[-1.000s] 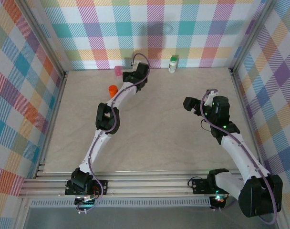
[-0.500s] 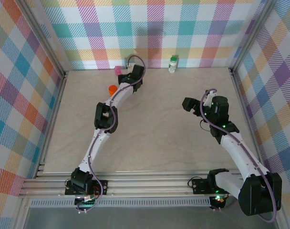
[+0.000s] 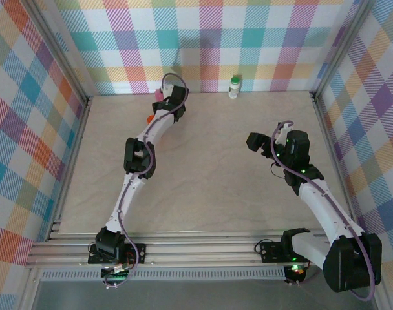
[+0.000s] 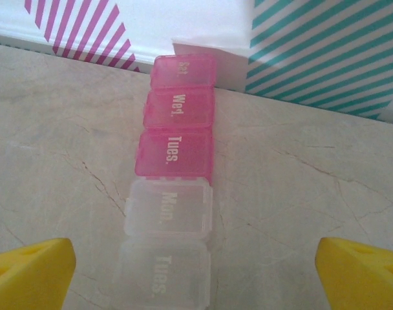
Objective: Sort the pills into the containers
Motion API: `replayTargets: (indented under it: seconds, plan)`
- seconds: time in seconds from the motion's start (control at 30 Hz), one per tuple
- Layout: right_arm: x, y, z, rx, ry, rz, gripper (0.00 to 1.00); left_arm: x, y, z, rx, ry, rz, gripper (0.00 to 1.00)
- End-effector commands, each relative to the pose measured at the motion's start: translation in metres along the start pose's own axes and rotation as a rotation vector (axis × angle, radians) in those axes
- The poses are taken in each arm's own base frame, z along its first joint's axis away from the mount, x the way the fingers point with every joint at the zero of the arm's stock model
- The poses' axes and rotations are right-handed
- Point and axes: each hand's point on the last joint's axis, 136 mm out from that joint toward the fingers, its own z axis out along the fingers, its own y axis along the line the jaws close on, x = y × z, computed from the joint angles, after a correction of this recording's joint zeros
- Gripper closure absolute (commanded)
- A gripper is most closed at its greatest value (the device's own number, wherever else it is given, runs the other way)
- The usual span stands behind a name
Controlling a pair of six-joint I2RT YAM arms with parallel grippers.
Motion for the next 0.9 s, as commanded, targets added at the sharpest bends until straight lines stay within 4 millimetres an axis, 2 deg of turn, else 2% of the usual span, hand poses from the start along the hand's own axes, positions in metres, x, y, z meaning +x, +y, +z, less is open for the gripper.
replayTargets:
  seconds: [0.0,0.17,0.33,0.5,0.77,0.87]
  plan:
    - [-0.001,0.007,0.000,-0.032,-0.007,0.003,0.01,-0.002,0.015,0.007,-0.022,0.024,-0.063,0.07]
    - [0.000,0.007,0.000,-0.032,-0.003,0.008,0.01,0.001,0.016,0.012,0.011,0.055,-0.064,0.15]
    - [-0.001,0.009,-0.001,-0.036,-0.004,0.008,0.01,0.003,0.017,0.015,0.035,0.082,-0.035,0.16]
    - [-0.002,0.011,-0.002,-0.044,-0.002,0.015,0.01,0.016,0.022,0.025,0.112,0.177,-0.056,0.19]
    - [-0.002,0.012,-0.003,-0.049,0.001,0.017,0.01,0.014,0.032,0.032,0.125,0.194,-0.066,0.23]
    - [-0.002,0.013,-0.003,-0.050,0.000,0.015,0.01,0.013,0.035,0.035,0.128,0.192,-0.078,0.32]
